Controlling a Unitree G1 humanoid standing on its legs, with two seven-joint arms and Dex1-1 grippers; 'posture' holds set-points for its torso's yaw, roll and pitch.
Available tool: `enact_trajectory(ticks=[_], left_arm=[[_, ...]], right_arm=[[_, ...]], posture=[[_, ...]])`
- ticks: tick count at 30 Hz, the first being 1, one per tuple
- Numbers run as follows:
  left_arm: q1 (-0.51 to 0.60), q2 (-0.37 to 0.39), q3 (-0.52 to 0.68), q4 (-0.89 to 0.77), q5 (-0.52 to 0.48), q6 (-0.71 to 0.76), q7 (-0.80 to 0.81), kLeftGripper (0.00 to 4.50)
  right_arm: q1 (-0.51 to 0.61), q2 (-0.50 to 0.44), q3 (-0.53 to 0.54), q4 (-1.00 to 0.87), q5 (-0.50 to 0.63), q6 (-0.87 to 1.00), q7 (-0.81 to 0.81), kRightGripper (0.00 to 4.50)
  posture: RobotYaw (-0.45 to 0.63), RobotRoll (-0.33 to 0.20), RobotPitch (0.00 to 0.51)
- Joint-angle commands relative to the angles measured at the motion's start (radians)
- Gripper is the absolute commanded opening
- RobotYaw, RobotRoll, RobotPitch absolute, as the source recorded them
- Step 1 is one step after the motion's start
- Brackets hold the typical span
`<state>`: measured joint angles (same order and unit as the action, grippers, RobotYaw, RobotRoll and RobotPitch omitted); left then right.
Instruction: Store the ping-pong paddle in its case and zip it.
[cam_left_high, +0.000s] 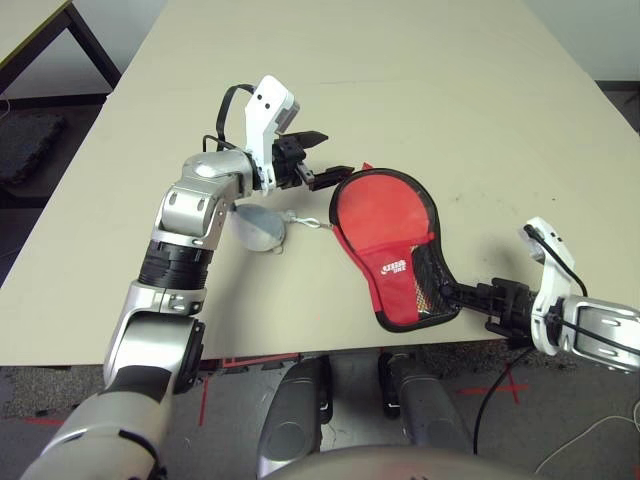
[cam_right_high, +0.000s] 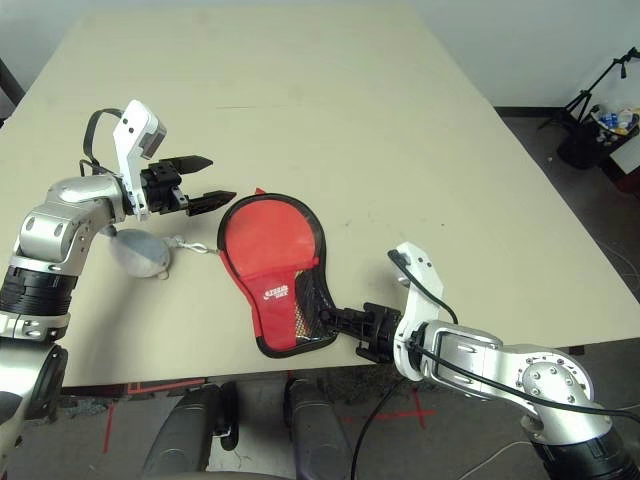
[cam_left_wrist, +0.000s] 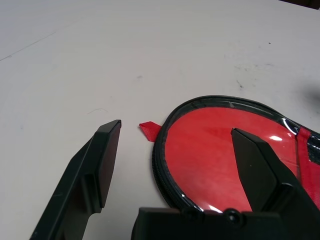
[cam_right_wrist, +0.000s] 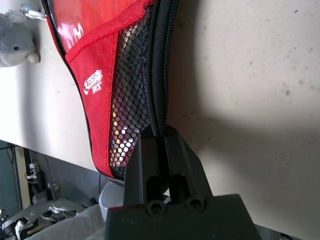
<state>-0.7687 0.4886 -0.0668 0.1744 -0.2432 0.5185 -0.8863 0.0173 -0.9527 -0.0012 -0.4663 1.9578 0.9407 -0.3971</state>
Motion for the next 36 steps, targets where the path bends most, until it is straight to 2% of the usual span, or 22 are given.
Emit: enact_trajectory(ticks=[1, 7, 10, 12, 13, 16, 18, 21, 28, 36], left_arm=[[-0.006, 0.002, -0.018, 0.012, 0.007, -0.009, -0.011, 4.5], [-0.01, 0.003, -0.015, 0.019, 0.012, -0.018, -0.013, 4.5], [-0.011, -0.001, -0.016, 0.017, 0.014, -0.022, -0.011, 4.5], [-0.013, -0.003, -0.016, 0.017, 0.015, -0.022, -0.01, 4.5], [-0.014, -0.004, -0.017, 0.017, 0.016, -0.023, -0.01, 4.5], [-0.023, -0.007, -0.021, 0.026, 0.019, -0.027, -0.011, 4.5], [-0.03, 0.001, -0.026, 0.03, 0.023, -0.03, -0.018, 4.5], [-0.036, 0.022, -0.034, 0.032, 0.031, -0.035, -0.035, 4.5], [-0.059, 0.113, -0.052, 0.035, 0.054, -0.032, -0.097, 4.5], [-0.115, 0.267, -0.092, 0.06, 0.094, 0.002, -0.229, 4.5]], right_arm=[[-0.004, -0.059, 0.019, -0.009, 0.014, 0.026, -0.001, 0.9], [-0.058, -0.22, -0.015, 0.023, 0.014, 0.081, 0.077, 2.82], [-0.21, -0.275, 0.003, 0.06, 0.014, 0.101, 0.083, 3.75], [-0.351, -0.237, 0.043, 0.064, -0.053, 0.107, 0.084, 4.43], [-0.397, -0.219, 0.06, 0.064, -0.087, 0.114, 0.089, 4.47], [-0.554, -0.132, 0.171, 0.014, -0.356, 0.173, 0.21, 4.47], [-0.608, -0.068, 0.242, 0.007, -0.49, 0.199, 0.278, 4.47], [-0.638, -0.022, 0.303, 0.011, -0.644, 0.229, 0.372, 4.47], [-0.689, 0.043, 0.405, 0.026, -0.93, 0.246, 0.596, 4.47], [-0.727, 0.109, 0.497, 0.069, -1.155, 0.24, 0.804, 4.47]], posture=[[-0.11, 0.0, 0.176], [-0.11, 0.0, 0.169], [-0.11, 0.0, 0.164], [-0.11, 0.0, 0.165], [-0.11, 0.0, 0.165], [-0.11, 0.0, 0.163], [-0.1, 0.0, 0.164], [-0.09, 0.0, 0.164], [-0.07, 0.0, 0.17], [-0.06, 0.0, 0.176]])
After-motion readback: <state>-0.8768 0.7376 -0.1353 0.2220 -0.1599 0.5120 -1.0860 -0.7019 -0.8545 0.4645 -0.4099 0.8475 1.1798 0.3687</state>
